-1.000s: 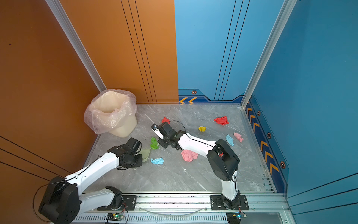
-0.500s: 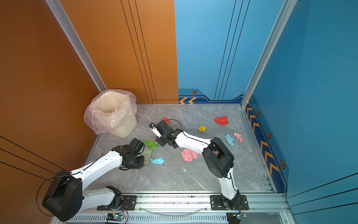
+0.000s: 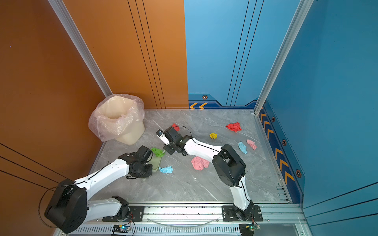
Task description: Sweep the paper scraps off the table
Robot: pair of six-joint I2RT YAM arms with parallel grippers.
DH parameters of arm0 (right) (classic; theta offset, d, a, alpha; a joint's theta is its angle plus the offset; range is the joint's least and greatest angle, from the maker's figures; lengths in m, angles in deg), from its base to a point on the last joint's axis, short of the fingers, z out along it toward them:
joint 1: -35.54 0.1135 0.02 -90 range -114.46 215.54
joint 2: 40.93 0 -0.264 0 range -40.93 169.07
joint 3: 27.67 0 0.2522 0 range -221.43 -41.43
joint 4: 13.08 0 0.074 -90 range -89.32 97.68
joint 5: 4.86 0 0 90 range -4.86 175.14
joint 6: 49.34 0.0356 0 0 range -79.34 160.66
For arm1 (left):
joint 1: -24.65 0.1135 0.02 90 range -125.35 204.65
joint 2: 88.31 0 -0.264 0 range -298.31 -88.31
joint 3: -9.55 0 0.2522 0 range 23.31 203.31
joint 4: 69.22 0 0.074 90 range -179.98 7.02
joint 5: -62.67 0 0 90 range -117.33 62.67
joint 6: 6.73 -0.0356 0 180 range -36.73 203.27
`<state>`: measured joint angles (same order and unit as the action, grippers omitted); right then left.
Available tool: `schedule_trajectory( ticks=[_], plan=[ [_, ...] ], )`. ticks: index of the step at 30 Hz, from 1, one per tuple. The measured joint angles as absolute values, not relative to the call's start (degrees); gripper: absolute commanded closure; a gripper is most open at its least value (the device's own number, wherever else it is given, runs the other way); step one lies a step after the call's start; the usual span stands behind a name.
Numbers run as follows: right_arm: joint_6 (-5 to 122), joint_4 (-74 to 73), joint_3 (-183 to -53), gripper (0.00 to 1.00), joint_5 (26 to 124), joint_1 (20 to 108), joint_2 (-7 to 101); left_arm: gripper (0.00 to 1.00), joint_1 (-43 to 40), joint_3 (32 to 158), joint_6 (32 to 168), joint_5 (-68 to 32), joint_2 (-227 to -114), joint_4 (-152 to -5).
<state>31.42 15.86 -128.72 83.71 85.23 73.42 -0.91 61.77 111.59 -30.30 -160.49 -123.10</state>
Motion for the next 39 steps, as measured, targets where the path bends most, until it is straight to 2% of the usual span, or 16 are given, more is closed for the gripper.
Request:
schedule_trajectory(
  ticks=[15, 28, 39],
  plan=[
    [31.40, 16.16, -128.24, 1.00, 76.06, 86.17, 73.42, 0.96, -0.91, 61.94, 111.10, -30.30, -161.93, -122.84],
    [28.93, 19.18, -127.97, 1.00, 64.30, 86.11, 73.29, 0.96, -0.91, 61.99, 110.71, -30.32, -161.93, -122.42],
    [34.61, 13.02, -123.21, 1.00, 58.77, 81.12, 66.47, 0.96, -0.91, 61.99, 110.65, -30.91, -161.91, -120.89]
  ],
)
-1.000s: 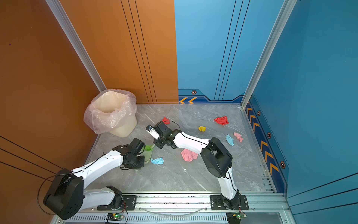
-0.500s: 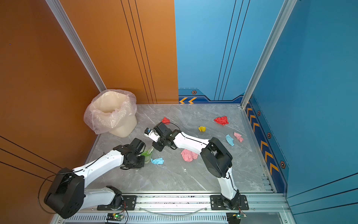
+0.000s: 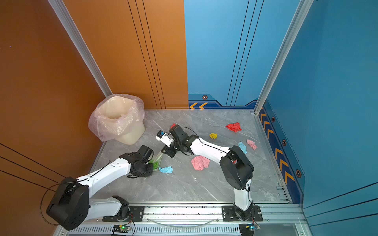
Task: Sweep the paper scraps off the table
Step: 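Lift the brush and move it behind the light blue scrap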
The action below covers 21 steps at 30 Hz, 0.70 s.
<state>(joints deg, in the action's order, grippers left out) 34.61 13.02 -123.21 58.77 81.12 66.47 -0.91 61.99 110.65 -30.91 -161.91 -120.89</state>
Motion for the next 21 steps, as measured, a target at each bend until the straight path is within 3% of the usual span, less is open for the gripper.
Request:
schedule_trajectory(
  ticks=[12, 21],
  plan=[
    [34.02, 15.55, -122.68, 1.00, 62.16, 79.55, 65.62, 0.95, -0.59, 61.59, 110.71, -32.46, -160.16, -119.12],
    [31.22, 24.08, -118.90, 1.00, 63.62, 79.66, 58.80, 0.95, 0.70, 60.83, 110.69, -33.29, -158.15, -118.68]
  ],
)
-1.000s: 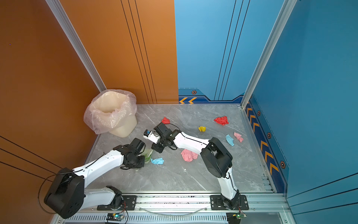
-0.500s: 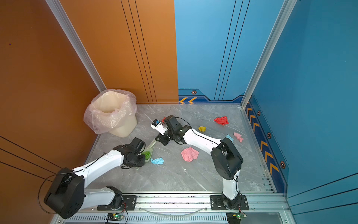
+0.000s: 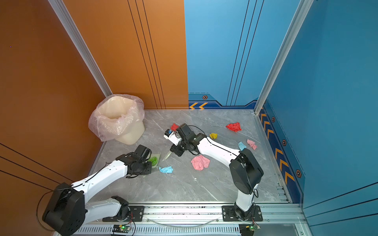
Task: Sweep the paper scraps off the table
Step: 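Lift the brush and move it behind the light blue scrap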
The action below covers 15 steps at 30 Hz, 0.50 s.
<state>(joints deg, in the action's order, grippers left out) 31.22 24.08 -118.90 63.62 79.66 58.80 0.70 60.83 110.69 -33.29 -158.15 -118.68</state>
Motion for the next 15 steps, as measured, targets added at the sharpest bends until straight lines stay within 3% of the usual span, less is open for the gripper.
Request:
schedule_trajectory(
  ticks=[9, 15],
  plan=[
    [28.38, 37.06, -118.60, 1.00, 54.86, 82.56, 57.35, 0.95, 1.36, 60.81, 110.65, -33.29, -158.37, -118.53],
    [28.47, 40.16, -120.35, 1.00, 51.67, 84.38, 61.88, 0.95, 1.51, 60.76, 110.49, -33.29, -158.55, -118.51]
  ],
)
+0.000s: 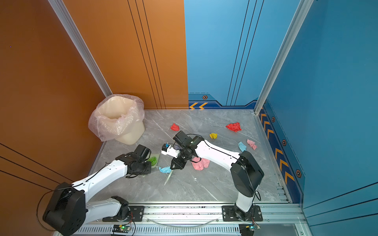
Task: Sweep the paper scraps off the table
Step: 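Lift the brush and move it behind the light blue scrap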
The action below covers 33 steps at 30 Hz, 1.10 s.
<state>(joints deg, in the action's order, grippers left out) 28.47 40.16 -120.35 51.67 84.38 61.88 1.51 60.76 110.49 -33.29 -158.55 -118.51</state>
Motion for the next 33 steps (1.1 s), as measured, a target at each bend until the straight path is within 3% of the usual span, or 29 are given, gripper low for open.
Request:
schedule_trajectory(
  ticks=[7, 25, 33],
  plan=[
    [31.27, 37.69, -122.42, 1.00, 54.38, 84.77, 66.12, 0.95, 1.78, 59.84, 110.49, -33.29, -158.61, -118.49],
    [38.61, 16.73, -127.49, 1.00, 75.03, 81.38, 72.35, 0.95, 1.78, 58.97, 110.51, -33.29, -158.61, -118.31],
    [38.61, 11.64, -127.49, 1.00, 77.20, 79.85, 72.24, 0.96, 1.78, 58.95, 110.51, -33.12, -158.59, -118.31]
  ],
)
